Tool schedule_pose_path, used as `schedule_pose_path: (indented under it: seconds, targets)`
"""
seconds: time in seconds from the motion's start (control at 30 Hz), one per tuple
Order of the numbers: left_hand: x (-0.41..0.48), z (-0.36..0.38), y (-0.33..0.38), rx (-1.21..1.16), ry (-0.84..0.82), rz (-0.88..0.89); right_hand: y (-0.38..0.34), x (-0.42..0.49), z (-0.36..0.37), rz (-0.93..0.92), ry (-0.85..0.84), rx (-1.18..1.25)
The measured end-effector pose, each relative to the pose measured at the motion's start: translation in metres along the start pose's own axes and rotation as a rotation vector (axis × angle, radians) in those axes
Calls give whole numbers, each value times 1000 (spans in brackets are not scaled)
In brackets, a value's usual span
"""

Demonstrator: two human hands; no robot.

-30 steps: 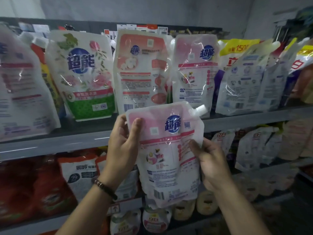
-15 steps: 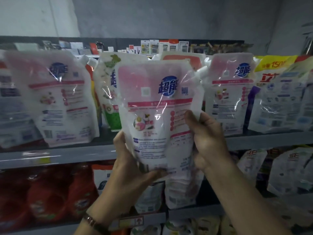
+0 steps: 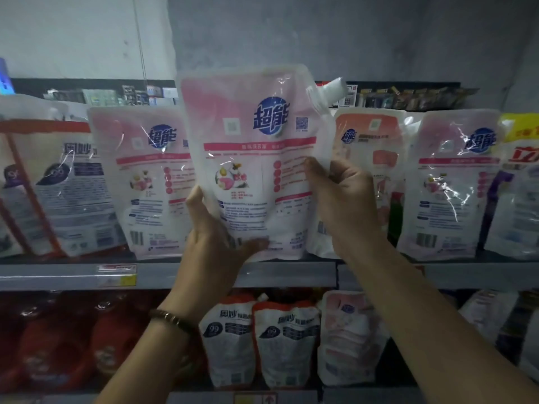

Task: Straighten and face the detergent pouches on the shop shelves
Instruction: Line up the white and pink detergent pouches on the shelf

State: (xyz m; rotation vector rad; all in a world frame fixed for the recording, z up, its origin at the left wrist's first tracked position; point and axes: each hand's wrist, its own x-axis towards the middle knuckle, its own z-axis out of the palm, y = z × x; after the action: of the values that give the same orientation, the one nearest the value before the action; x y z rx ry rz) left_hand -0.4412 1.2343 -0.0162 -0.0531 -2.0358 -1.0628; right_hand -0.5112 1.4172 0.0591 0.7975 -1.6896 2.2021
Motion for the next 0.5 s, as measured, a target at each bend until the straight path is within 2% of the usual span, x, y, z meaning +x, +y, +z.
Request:
schedule_pose_path:
  seconds: [0.23,0.5]
  targets:
    - [16,6,-10,153,121,-1,21,25,0,-132,8,-317]
    - [21,10,-21,162,113,-63,32,30,-1,-127,-8,-460]
